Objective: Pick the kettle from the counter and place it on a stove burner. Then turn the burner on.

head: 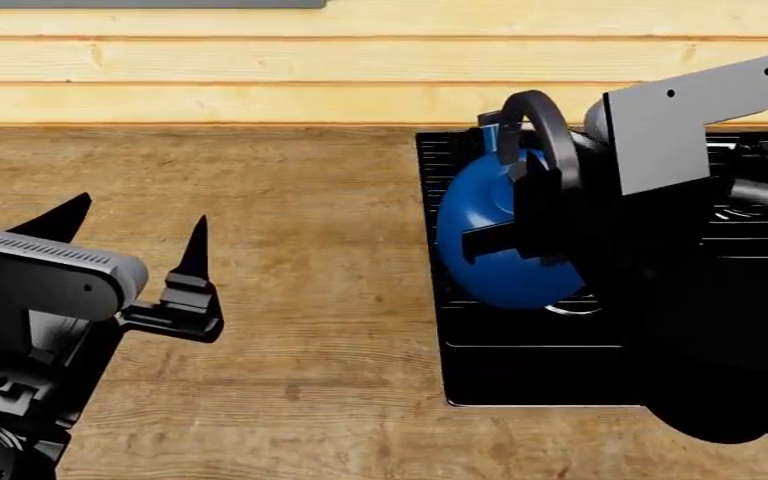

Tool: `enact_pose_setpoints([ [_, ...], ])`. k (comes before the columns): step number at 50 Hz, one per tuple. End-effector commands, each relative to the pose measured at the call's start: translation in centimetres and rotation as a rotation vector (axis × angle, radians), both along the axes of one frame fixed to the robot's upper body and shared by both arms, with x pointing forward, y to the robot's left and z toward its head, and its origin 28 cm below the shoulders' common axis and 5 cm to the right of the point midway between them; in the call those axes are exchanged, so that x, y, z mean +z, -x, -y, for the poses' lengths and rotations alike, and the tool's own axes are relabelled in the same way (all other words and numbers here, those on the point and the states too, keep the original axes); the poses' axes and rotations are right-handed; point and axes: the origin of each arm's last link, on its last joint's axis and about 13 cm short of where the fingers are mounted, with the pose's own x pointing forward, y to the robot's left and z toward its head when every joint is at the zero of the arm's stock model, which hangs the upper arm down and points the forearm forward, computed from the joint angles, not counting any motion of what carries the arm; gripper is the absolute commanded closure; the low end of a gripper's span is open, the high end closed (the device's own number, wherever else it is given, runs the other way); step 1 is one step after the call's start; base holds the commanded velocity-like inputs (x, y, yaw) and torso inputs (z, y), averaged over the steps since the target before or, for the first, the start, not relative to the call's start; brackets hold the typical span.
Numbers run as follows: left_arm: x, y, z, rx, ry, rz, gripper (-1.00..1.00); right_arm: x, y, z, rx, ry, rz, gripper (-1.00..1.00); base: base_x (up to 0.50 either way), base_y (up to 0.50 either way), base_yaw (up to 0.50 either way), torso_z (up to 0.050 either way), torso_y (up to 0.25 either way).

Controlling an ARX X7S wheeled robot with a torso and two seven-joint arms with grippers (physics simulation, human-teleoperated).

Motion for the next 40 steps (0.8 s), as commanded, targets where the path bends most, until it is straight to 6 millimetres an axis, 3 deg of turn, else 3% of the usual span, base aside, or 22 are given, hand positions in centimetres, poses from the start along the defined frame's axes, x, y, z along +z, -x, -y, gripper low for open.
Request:
enact_pose_setpoints([
  [1,0.0,0.0,0.0,-0.001,0.0,0.0,-1.0,0.9,-0.2,0.4,-0.03,-0.001,0.059,1.0,0.0,-0.26,0.0,0.0,0.0],
  [25,-0.1,-0.1,0.0,0.0,0.0,0.0,-1.0,0.8,-0.5,0.4,-0.033,0.026,0.075,1.0,0.0,-0.19,0.0,0.0,0.001],
  [40,0.0,-0.1,0.0,0.001,0.004,0.0,-1.0,0.2,-3.2,0.6,-0.084,0.004,0.047,1.0,0.0,0.0,0.0,0.001,0.001],
])
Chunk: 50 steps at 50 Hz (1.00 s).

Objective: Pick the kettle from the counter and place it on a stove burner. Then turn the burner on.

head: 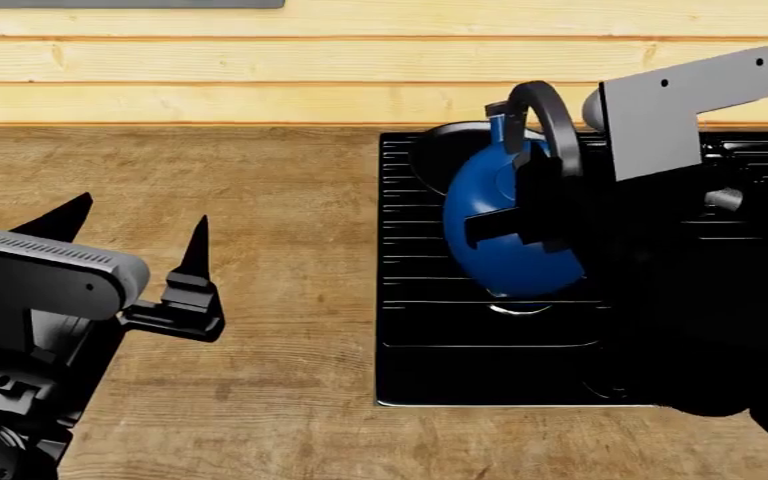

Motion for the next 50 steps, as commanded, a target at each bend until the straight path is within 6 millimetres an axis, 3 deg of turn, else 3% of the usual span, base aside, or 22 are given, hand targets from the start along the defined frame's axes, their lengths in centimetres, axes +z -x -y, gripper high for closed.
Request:
enact_pose_setpoints([
  [1,0.0,0.0,-0.1,0.002,0.004,0.001,-1.0,0.2,-2.0,0.5,-0.067,-0.007,0.026,1.0,0.0,0.0,0.0,0.0,0.0],
  [18,-0.1,-0.1,-0.2,0.007,0.003,-0.003,-1.0,-1.8,-3.9,0.9,-0.086,-0.048,-0.036,1.0,0.0,0.0,0.0,0.0,0.001],
  [46,-0.2,-0.3,-0.4,0.014,0.009,-0.005,-1.0,-3.5,-4.7,1.1,-0.091,-0.07,-0.107,1.0,0.0,0.0,0.0,0.0,0.0],
  [47,-0.3,-0.2,-0.3,0.013,0.007,-0.005,-1.0,-3.5,-4.7,1.1,-0.09,-0.068,-0.109,-1.0,0.0,0.0,0.0,0.0,0.0],
  [50,-0.3,-0.3,-0.3,0.012,0.007,-0.005,-1.0,-3.4,-4.5,1.2,-0.09,-0.066,-0.112,-1.0,0.0,0.0,0.0,0.0,0.0],
])
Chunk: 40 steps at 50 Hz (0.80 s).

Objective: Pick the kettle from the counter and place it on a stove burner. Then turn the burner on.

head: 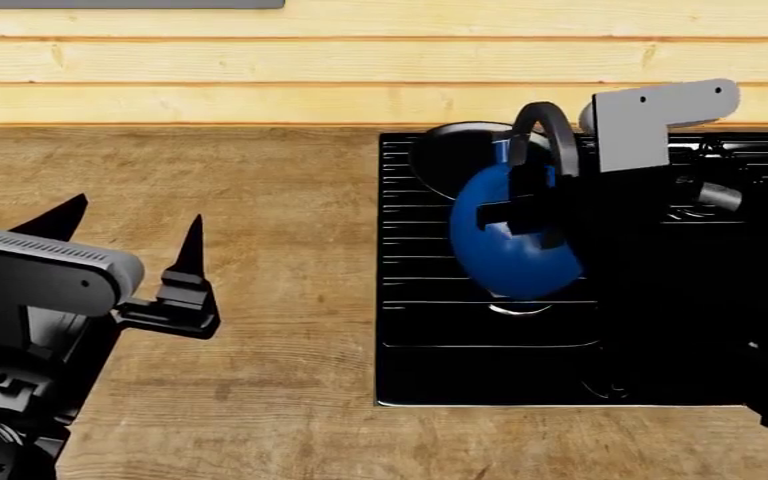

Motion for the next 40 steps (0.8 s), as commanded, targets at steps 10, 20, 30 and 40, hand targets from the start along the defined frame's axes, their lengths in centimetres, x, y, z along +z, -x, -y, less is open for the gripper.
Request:
enact_pose_setpoints([
  [10,-0.3,-0.1,0.1,-0.003,-0.001,-0.005,-1.0,0.1,0.5,0.2,-0.024,0.001,-0.022,-1.0,0.0,0.0,0.0,0.0,0.0],
  [20,-0.3,-0.1,0.2,-0.004,0.0,-0.006,-1.0,2.7,2.3,0.0,-0.012,0.011,0.047,-1.0,0.0,0.0,0.0,0.0,0.0],
  [30,-0.1,0.0,0.1,-0.002,0.001,-0.003,-1.0,3.9,4.7,-0.8,0.021,0.043,0.068,-1.0,0.0,0.0,0.0,0.0,0.0],
  [40,-0.1,0.1,0.0,-0.002,0.002,-0.001,-1.0,4.1,8.0,-0.8,0.017,0.014,0.067,-1.0,0.0,0.0,0.0,0.0,0.0],
])
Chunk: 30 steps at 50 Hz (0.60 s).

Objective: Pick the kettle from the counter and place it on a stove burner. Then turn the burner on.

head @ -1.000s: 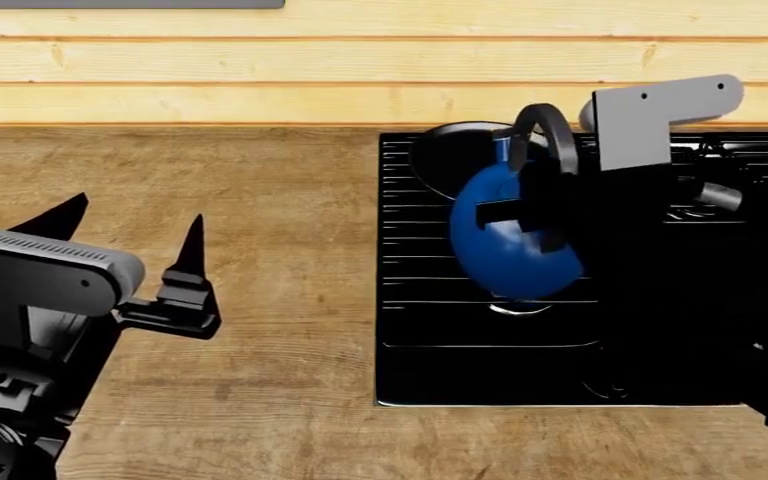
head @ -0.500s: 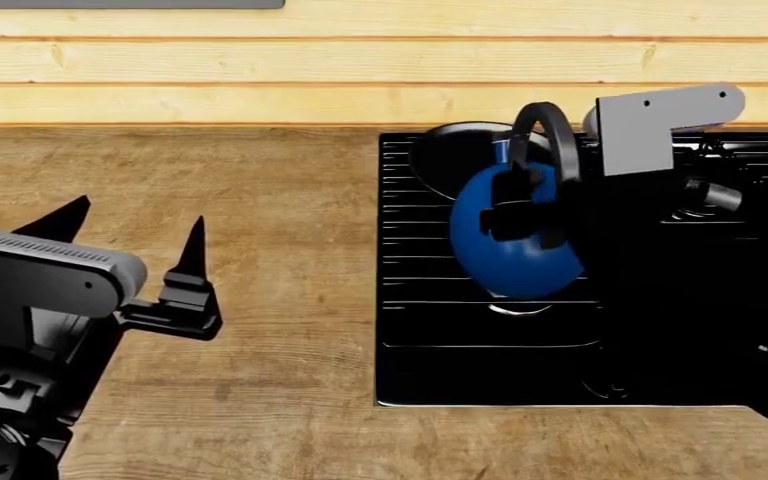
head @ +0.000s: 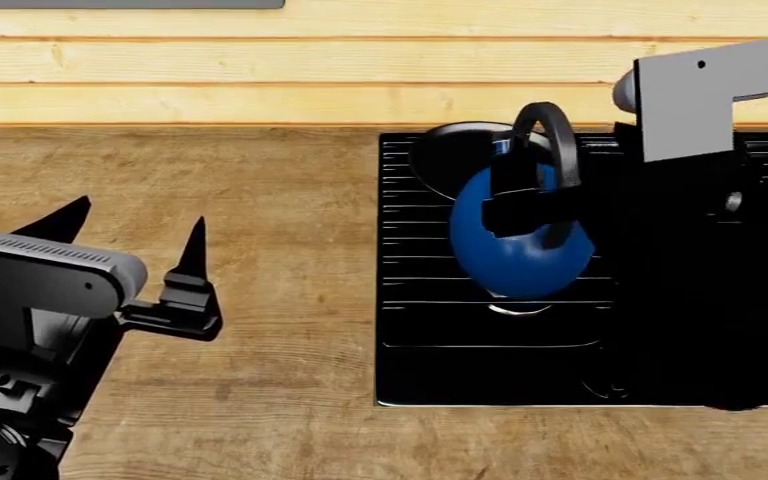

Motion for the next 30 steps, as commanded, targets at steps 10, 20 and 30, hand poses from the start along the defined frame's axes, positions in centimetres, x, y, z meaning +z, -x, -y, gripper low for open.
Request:
enact_pose_setpoints([
  [10,-0.2,0.1,0.0,0.0,-0.002,-0.002,-1.0,-0.2,6.7,-0.1,-0.004,-0.014,0.021,-1.0,0.0,0.0,0.0,0.0,0.0],
  [20,-0.3,0.1,0.0,0.001,-0.001,-0.006,-1.0,-1.4,9.8,0.4,-0.052,-0.085,-0.014,-1.0,0.0,0.0,0.0,0.0,0.0],
  [30,-0.2,0.3,0.1,0.001,-0.001,-0.003,-1.0,-1.4,12.8,1.8,-0.147,-0.129,-0.134,-1.0,0.0,0.0,0.0,0.0,0.0],
])
